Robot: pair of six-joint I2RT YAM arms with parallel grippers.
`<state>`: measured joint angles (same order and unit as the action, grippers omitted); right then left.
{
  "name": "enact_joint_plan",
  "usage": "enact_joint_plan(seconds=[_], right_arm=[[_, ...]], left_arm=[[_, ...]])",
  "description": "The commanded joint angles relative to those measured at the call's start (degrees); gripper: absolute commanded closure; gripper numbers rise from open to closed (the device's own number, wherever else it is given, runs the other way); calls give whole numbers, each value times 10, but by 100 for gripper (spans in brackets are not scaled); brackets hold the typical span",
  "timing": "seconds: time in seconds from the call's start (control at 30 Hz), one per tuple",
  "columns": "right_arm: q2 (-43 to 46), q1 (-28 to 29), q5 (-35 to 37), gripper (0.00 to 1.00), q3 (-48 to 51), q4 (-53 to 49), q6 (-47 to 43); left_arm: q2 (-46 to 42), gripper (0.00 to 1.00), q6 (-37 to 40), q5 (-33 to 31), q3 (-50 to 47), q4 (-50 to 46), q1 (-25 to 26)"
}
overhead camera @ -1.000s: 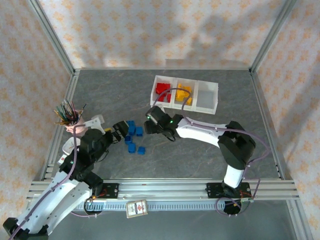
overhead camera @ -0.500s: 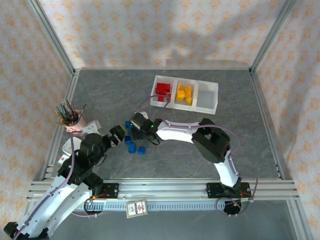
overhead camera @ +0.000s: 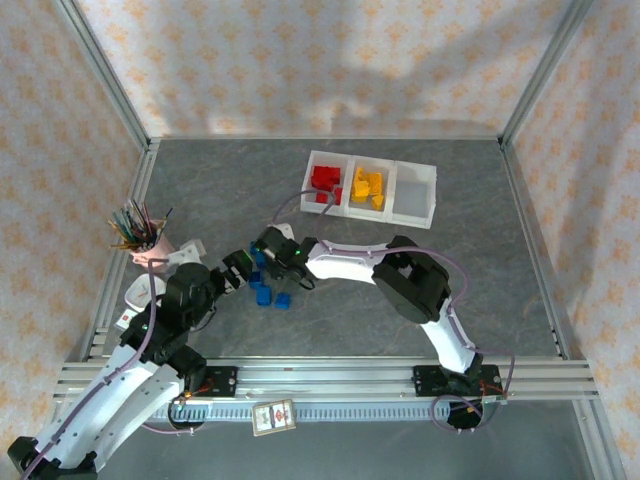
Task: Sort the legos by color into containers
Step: Pick up the lego from the center of the table, then place the lego in the container.
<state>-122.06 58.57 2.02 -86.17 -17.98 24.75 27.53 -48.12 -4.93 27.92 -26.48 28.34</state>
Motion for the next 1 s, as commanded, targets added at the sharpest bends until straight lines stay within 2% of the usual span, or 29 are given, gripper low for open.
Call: enact_joint_plan(seconds=[0.0,0.3,0.43,0.6,0.77,0.97], right_arm=[[46,-3,32,69,26,-9,3],[214,-43,50,72,172,0,40],[293,-98,48,71,240,-6,51],[357,-200,39,71,282,-9,31],[358,-315,43,71,270,-10,2],[283,-414,58,72,196,-1,-35]], left_arm=[[7,1,8,12,15,27,-4],[63,1,41,64,44,74,-4],[109,1,53,96,52,113,-4],[162,1,60,127,54,180,-2],[219,1,71,149,65,235,1],[285,1,75,166,77,297,4]])
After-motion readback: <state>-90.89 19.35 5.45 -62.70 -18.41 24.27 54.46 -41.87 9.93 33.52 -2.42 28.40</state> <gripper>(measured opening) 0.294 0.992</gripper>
